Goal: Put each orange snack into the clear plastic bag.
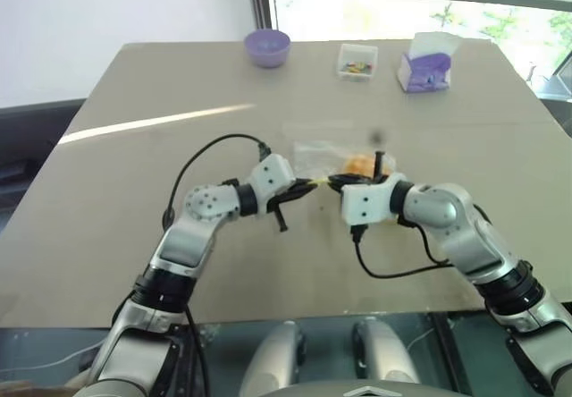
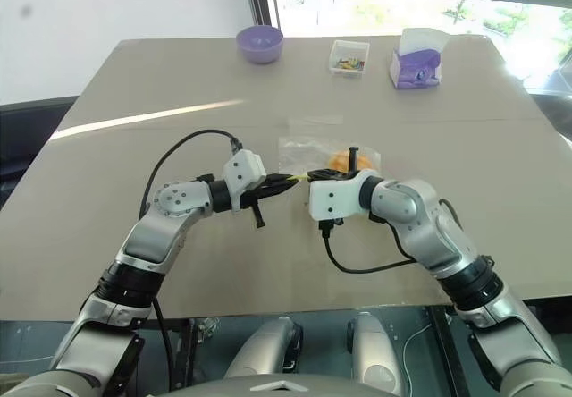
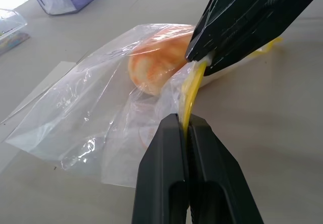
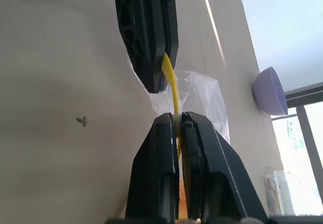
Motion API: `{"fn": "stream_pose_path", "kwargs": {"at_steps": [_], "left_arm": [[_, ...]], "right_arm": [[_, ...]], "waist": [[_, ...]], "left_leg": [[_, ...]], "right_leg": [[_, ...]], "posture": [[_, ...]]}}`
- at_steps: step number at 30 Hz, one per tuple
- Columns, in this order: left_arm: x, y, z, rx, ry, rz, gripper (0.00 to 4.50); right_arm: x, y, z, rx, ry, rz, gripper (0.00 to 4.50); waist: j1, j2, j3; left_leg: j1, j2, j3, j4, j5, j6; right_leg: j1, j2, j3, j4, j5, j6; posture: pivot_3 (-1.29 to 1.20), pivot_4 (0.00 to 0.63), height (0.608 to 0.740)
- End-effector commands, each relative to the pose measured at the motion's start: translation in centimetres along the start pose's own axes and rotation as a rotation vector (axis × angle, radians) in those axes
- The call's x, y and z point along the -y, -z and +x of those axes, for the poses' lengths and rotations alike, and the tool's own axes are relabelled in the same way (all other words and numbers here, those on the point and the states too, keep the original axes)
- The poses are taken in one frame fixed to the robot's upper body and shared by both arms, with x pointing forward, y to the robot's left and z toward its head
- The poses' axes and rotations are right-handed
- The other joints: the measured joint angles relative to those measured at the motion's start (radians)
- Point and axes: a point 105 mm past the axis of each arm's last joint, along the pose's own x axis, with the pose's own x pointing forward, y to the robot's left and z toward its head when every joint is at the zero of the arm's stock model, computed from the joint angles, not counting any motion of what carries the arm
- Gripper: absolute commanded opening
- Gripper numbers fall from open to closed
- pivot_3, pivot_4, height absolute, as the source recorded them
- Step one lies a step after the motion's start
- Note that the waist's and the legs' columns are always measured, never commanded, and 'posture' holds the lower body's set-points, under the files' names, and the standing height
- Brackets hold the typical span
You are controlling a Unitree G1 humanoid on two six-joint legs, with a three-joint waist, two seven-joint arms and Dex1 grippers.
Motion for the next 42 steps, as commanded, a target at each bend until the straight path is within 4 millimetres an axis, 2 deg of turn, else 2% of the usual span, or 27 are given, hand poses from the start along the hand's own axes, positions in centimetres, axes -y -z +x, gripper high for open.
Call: {"fn": "stream_pose_path", "kwargs": {"at_steps": [1,6,15,27,31,39,42], "left_arm": [[-1.2,0.2,-1.2,-0.010,-0.051,0.014,0.00],[-1.5,0.5,-1.4,-0.017,-0.065,0.009,0.00],[-1.9,0.7,-1.6,-0.020,-0.088,0.005,0.00],[-2.3,0.9,-1.8,-0.017,-0.116,0.003,0.00],[-2.5,0.9,-1.8,-0.014,-0.124,0.002,0.00],[-2.7,0.9,-1.6,-0.009,-0.135,0.001,0.00],[-2.7,0.7,-1.6,-0.002,-0.138,0.001,0.00]], "right_arm": [[1.6,2.0,-1.8,-0.096,0.074,0.007,0.03],[1.2,3.5,-3.2,-0.158,0.076,0.030,0.03],[1.7,7.8,-6.8,-0.333,0.125,0.052,0.03],[2.1,11.3,-10.0,-0.467,0.135,0.065,0.03],[2.2,11.7,-10.8,-0.483,0.142,0.071,0.03],[2.2,11.9,-10.9,-0.485,0.142,0.074,0.03],[2.1,11.1,-10.2,-0.433,0.143,0.127,0.03]], "waist": [[0.000,0.000,0.000],[0.001,0.000,0.000],[0.001,0.000,0.000],[0.001,0.000,0.000],[0.002,0.000,0.000],[0.001,0.000,0.000],[0.001,0.000,0.000]], "left_leg": [[0.000,0.000,0.000,0.000,0.000,0.000],[0.000,0.000,0.000,0.000,0.000,0.000],[0.000,0.000,0.000,0.000,0.000,0.000],[0.000,0.000,0.000,0.000,0.000,0.000],[0.000,0.000,0.001,0.000,0.000,0.000],[0.000,0.000,0.001,0.000,0.000,0.001],[0.000,0.000,0.001,0.000,0.000,0.000]], "right_leg": [[0.000,0.000,0.000,0.000,0.000,0.000],[0.000,0.000,0.000,0.000,0.000,0.000],[0.000,0.000,0.000,0.000,0.000,0.000],[0.000,0.000,0.000,0.000,0.000,0.000],[0.000,0.000,0.000,0.000,0.000,0.000],[0.000,0.000,0.000,0.000,0.000,0.000],[0.000,0.000,0.000,0.000,0.000,0.000]], "posture": [[0.00,0.150,0.740],[0.00,0.150,0.740],[0.00,0.150,0.740],[0.00,0.150,0.740],[0.00,0.150,0.740],[0.00,0.150,0.740],[0.00,0.150,0.740]]}}
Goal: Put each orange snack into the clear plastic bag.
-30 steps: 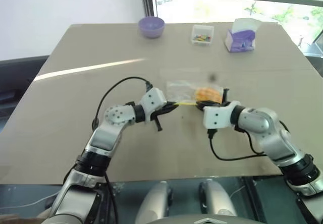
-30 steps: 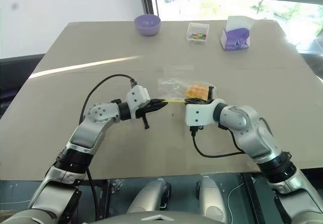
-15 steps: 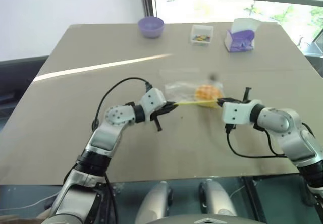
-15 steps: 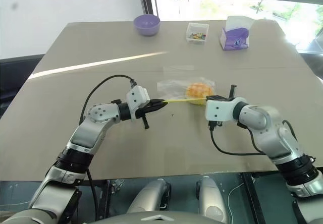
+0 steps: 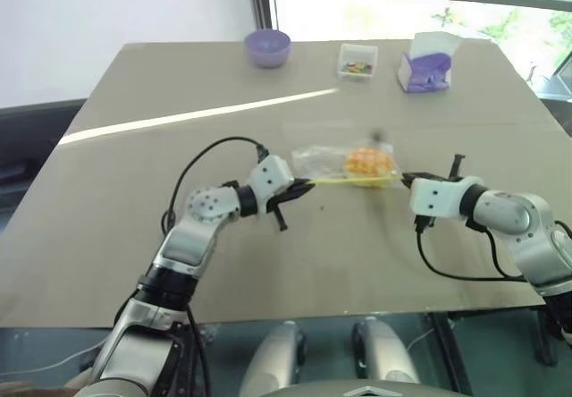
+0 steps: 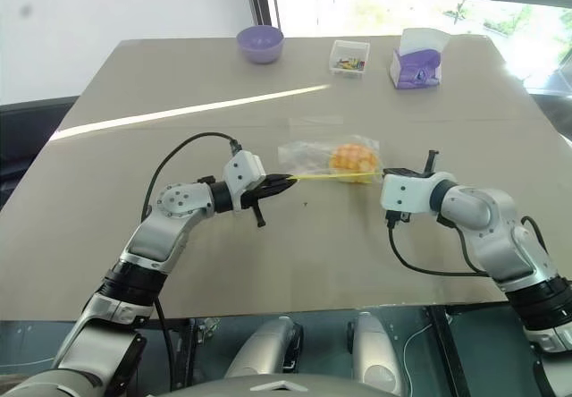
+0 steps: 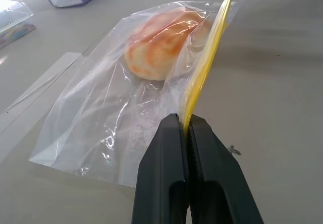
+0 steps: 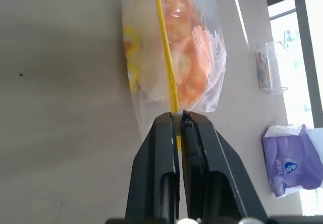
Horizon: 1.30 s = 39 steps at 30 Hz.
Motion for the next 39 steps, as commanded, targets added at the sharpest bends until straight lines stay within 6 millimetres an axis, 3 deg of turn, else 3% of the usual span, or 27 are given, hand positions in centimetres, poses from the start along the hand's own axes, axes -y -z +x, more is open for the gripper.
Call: {"fn": "stream_pose_path", "kwargs": {"at_steps": [1,3,7,10,16,21,27,36,39], "left_arm": [[-2.4,-0.4,-1.6,0.006,-0.112,0.015,0.00],[-2.4,-0.5,-1.6,0.013,-0.115,0.012,0.00],[-2.4,-0.7,-1.5,0.021,-0.120,0.009,0.00],[-2.4,-0.8,-1.5,0.023,-0.123,0.005,0.00],[-2.4,-1.0,-1.4,0.030,-0.127,0.004,0.00],[-2.3,-1.2,-1.3,0.036,-0.122,0.007,0.00],[-2.2,-1.2,-1.2,0.036,-0.117,0.016,0.00],[-2.1,-1.3,-1.3,0.038,-0.124,0.019,0.00],[-2.0,-1.3,-1.3,0.040,-0.126,0.019,0.00]], "right_arm": [[2.2,2.2,-1.5,-0.085,0.075,0.078,0.57],[2.1,1.8,-1.5,-0.061,0.073,0.113,1.20],[1.8,1.8,-1.5,-0.058,0.075,0.132,3.13],[0.7,1.2,-1.6,-0.021,0.026,0.178,3.13],[-0.8,-2.2,-1.8,0.134,-0.053,0.356,3.13],[-1.7,-4.1,-0.4,0.204,-0.077,0.474,3.13],[-1.6,-3.9,1.7,0.233,-0.060,0.647,3.13],[-1.9,-2.7,3.0,0.211,-0.093,0.694,3.13],[-2.0,-2.5,3.0,0.212,-0.101,0.698,2.35]], "waist": [[0.000,0.000,0.000],[0.001,0.000,0.000],[0.000,0.000,0.000],[0.001,0.000,0.000],[-0.001,0.000,0.000],[0.000,0.000,0.000],[0.000,0.000,0.000],[0.000,0.000,0.000],[0.000,0.000,0.000]], "left_leg": [[0.000,0.000,0.000,0.000,0.000,0.000],[0.000,0.000,0.000,0.000,0.000,0.000],[0.000,0.000,0.000,0.000,0.000,0.000],[0.000,0.000,0.000,0.000,0.000,0.000],[0.000,0.000,0.000,0.000,-0.001,0.002],[0.000,0.000,-0.001,0.000,-0.001,0.002],[0.000,0.000,-0.001,0.000,0.000,0.001],[0.000,0.000,-0.001,0.000,0.000,0.000],[0.000,0.000,-0.001,0.000,0.000,0.000]], "right_leg": [[0.000,0.000,0.000,0.000,0.000,0.000],[0.000,0.000,0.000,0.000,0.000,0.000],[0.000,0.000,0.000,0.000,0.000,0.000],[0.000,0.000,0.000,0.000,0.000,0.000],[0.000,0.000,0.000,0.000,0.000,0.000],[0.000,0.000,0.000,0.000,0.000,0.000],[0.000,0.000,0.000,0.000,0.000,0.000],[0.000,0.000,0.000,0.000,0.000,0.000],[0.000,0.000,0.000,0.000,0.000,0.000]], "posture": [[0.00,0.150,0.740],[0.00,0.150,0.740],[0.00,0.150,0.740],[0.00,0.150,0.740],[0.00,0.150,0.740],[0.00,0.150,0.740],[0.00,0.150,0.740],[0.00,0.150,0.740],[0.00,0.150,0.740]]}}
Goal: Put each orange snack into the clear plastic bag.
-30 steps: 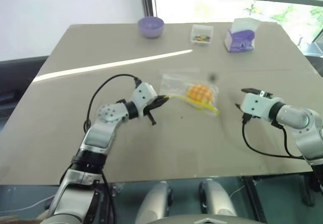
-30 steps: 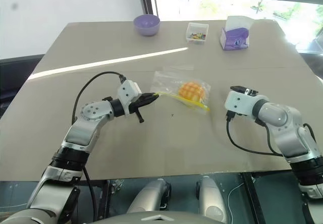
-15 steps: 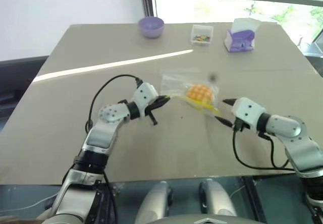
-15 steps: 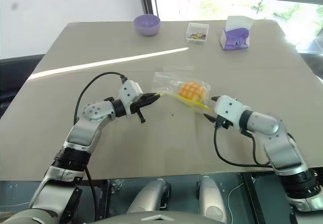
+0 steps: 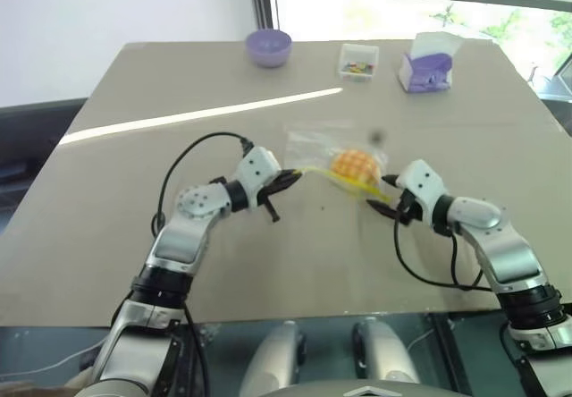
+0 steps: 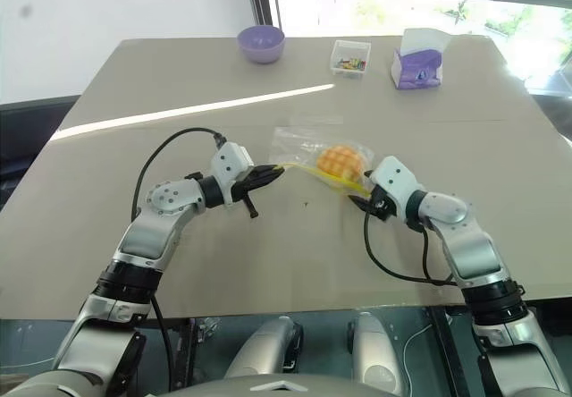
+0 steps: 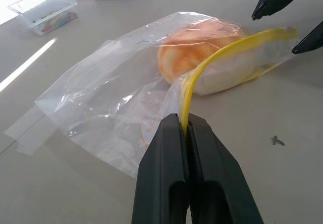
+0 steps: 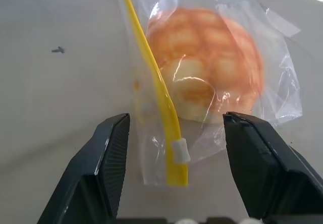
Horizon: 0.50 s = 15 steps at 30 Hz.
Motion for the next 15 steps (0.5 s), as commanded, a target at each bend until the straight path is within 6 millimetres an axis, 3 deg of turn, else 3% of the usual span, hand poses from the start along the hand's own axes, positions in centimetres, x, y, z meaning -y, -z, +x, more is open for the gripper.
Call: {"fn": "stream_pose_path", "kwargs": {"at_steps": [1,5,10,15], "left_arm": [[-0.1,-1.6,-0.2,0.049,-0.014,0.042,0.00],[-0.1,-1.6,-0.2,0.050,-0.017,0.041,0.00],[-0.2,-1.8,-0.2,0.058,-0.022,0.036,0.00],[-0.7,-2.9,-0.1,0.097,-0.044,0.018,0.00]], "right_arm": [[0.3,-1.1,-0.2,0.043,-0.006,-0.030,1.95],[0.1,-0.9,-0.2,0.036,-0.016,-0.032,0.07],[0.2,-1.0,-0.4,0.031,-0.013,-0.050,0.02],[2.5,-2.1,-1.7,0.029,0.058,-0.120,0.02]], "waist": [[0.000,0.000,0.000],[0.000,0.000,0.000],[0.000,0.000,0.000],[0.000,0.000,0.000]], "left_leg": [[0.000,0.000,0.000,0.000,0.000,0.000],[0.000,0.000,0.000,0.000,0.000,0.000],[0.000,0.000,0.000,0.000,0.000,0.000],[0.000,0.000,0.000,0.000,0.000,0.000]], "right_leg": [[0.000,0.000,0.000,0.000,0.000,0.000],[0.000,0.000,0.000,0.000,0.000,0.000],[0.000,0.000,0.000,0.000,0.000,0.000],[0.000,0.000,0.000,0.000,0.000,0.000]], "posture": [[0.00,0.150,0.740],[0.00,0.150,0.740],[0.00,0.150,0.740],[0.00,0.150,0.740]]}}
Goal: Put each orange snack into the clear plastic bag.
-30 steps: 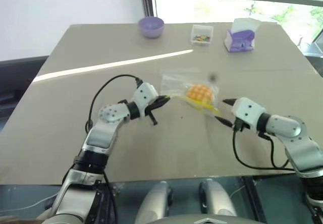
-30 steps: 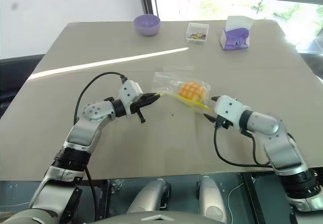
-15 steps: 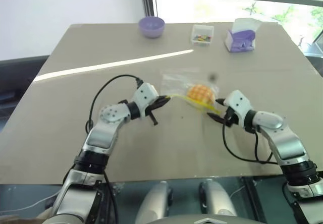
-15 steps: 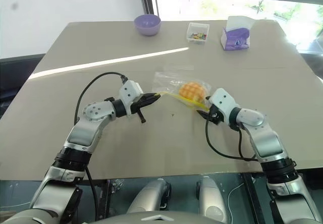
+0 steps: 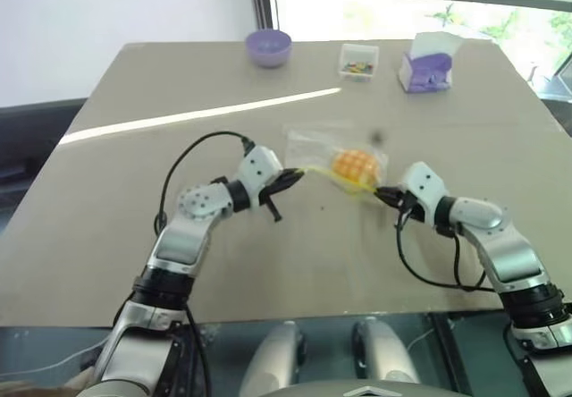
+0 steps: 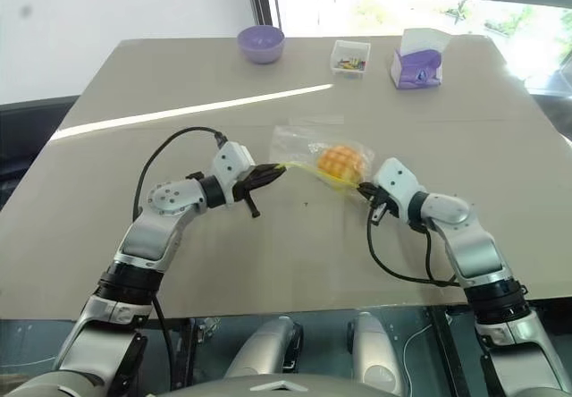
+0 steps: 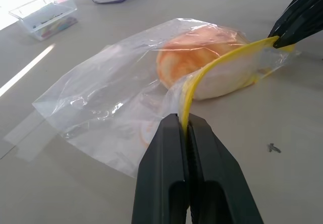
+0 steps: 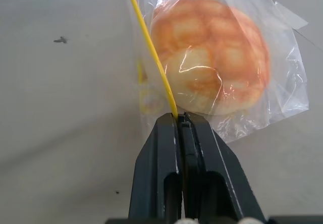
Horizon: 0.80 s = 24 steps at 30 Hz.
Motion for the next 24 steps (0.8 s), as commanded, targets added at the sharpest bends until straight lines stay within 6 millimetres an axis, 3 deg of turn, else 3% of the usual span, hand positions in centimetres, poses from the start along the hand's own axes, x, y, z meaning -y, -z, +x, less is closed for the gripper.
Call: {"fn": "stream_pose_path", "kwargs": {"at_steps": [1,9,17,21,24], "left_arm": [[-1.1,-2.8,-0.2,0.091,-0.045,0.015,0.00],[-3.5,-8.3,0.2,0.278,-0.092,-0.103,0.00],[-8.8,-12.3,5.3,0.315,-0.199,-0.065,0.00],[-9.4,-13.5,6.0,0.353,-0.195,-0.003,0.00],[-8.1,-12.5,6.0,0.349,-0.154,0.047,0.00]], "right_arm": [[3.0,-2.5,-1.8,0.036,0.095,-0.113,0.02],[7.6,-7.2,-5.0,0.080,0.236,-0.275,0.02],[16.8,-9.7,-5.1,0.041,0.595,-0.523,0.02],[18.1,-11.1,-5.7,0.073,0.644,-0.597,0.02],[17.1,-10.1,-6.0,0.082,0.615,-0.589,0.02]], "waist": [[0.000,0.000,0.000],[0.001,0.000,0.000],[-0.001,-0.001,0.001],[-0.005,-0.001,0.001],[-0.011,-0.001,0.001]], "left_leg": [[0.000,0.000,0.000,0.000,0.000,0.000],[0.000,0.000,0.000,0.000,0.000,0.000],[0.000,-0.001,0.001,0.001,0.001,-0.001],[-0.004,-0.002,0.001,-0.002,0.001,-0.001],[-0.007,0.000,0.001,-0.005,0.001,-0.001]], "right_leg": [[0.000,0.000,0.000,0.000,0.000,0.000],[0.000,0.000,-0.001,0.000,0.000,0.000],[0.000,0.000,0.000,0.001,0.000,0.000],[-0.004,0.000,0.000,-0.003,0.000,0.000],[-0.007,0.000,0.002,-0.009,0.000,0.000]], "posture": [[0.00,0.150,0.740],[0.00,0.150,0.740],[0.00,0.150,0.740],[0.00,0.150,0.740],[0.00,0.150,0.740]]}}
